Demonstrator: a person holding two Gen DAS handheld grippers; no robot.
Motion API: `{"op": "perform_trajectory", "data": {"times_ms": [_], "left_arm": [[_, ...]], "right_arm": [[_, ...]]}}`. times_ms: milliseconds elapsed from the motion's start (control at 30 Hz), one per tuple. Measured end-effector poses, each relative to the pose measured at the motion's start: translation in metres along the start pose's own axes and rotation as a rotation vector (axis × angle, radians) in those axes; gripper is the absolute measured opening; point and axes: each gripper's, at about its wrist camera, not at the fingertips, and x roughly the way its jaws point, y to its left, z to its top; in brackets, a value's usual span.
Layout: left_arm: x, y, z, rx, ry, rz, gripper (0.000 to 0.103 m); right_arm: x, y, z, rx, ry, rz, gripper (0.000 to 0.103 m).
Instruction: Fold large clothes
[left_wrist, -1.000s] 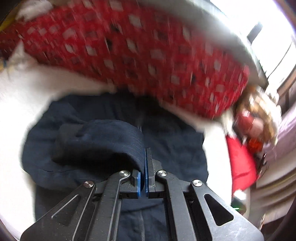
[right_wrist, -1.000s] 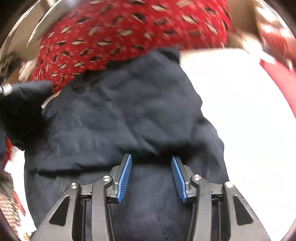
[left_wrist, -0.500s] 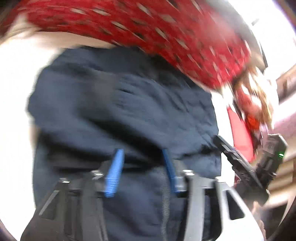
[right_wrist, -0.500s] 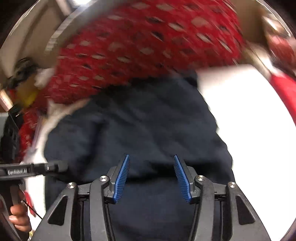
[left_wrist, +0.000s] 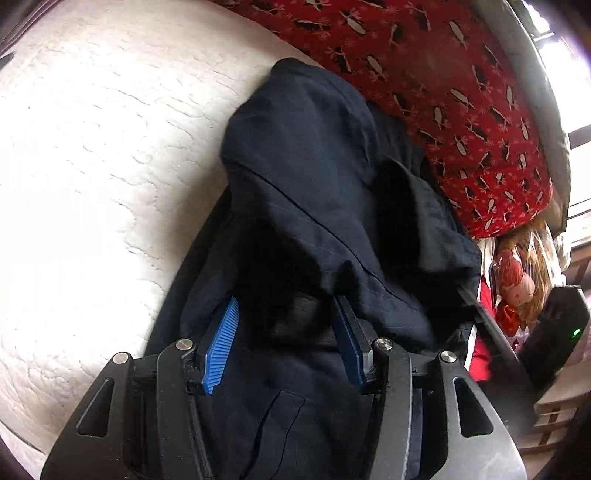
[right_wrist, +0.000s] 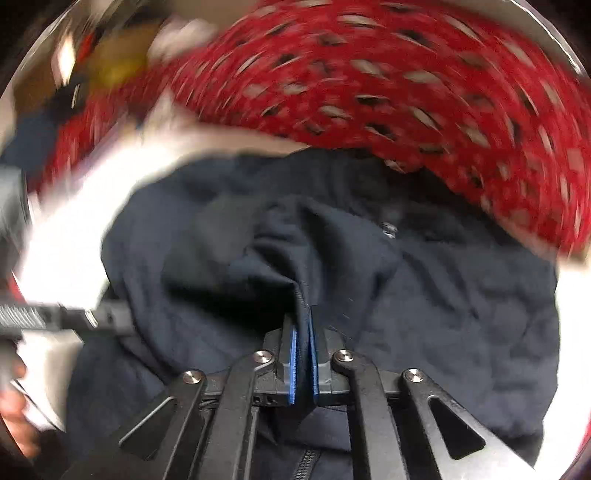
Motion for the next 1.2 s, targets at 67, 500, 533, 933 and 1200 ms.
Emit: {"op": "perform_trajectory", "data": {"times_ms": [67, 500, 533, 933, 1200], "left_arm": [[0.0, 0.003, 0.006, -0.003, -0.004, -0.004, 0.05], [-0.015, -0.003, 0.006, -0.077, -0.016, -0.141, 0.05], [-0.016, -0.006, 0.006, -0.084, -0.02, -0.155, 0.05], [-0.015, 0.006, 0.015, -0.137, -0.035, -0.134, 0.065], [-0.003, 0.017, 0.015, -0.219, -0.018, -0.163, 0.065]], "right_arm": [[-0.02, -0.035, 0.0, 0.177, -0.071, 0.081, 0.004], [-0.073, -0.235, -0.085, 0.909, -0.169, 0.189, 0.047], [-0.075, -0.234, -0.082, 0.907, -0.196, 0.196, 0.052], [-0.068, -0.215, -0.015, 0.788, -0.214, 0.297, 0.003], [-0.056, -0.252, -0.079, 0.851, 0.047, 0.126, 0.008]]}}
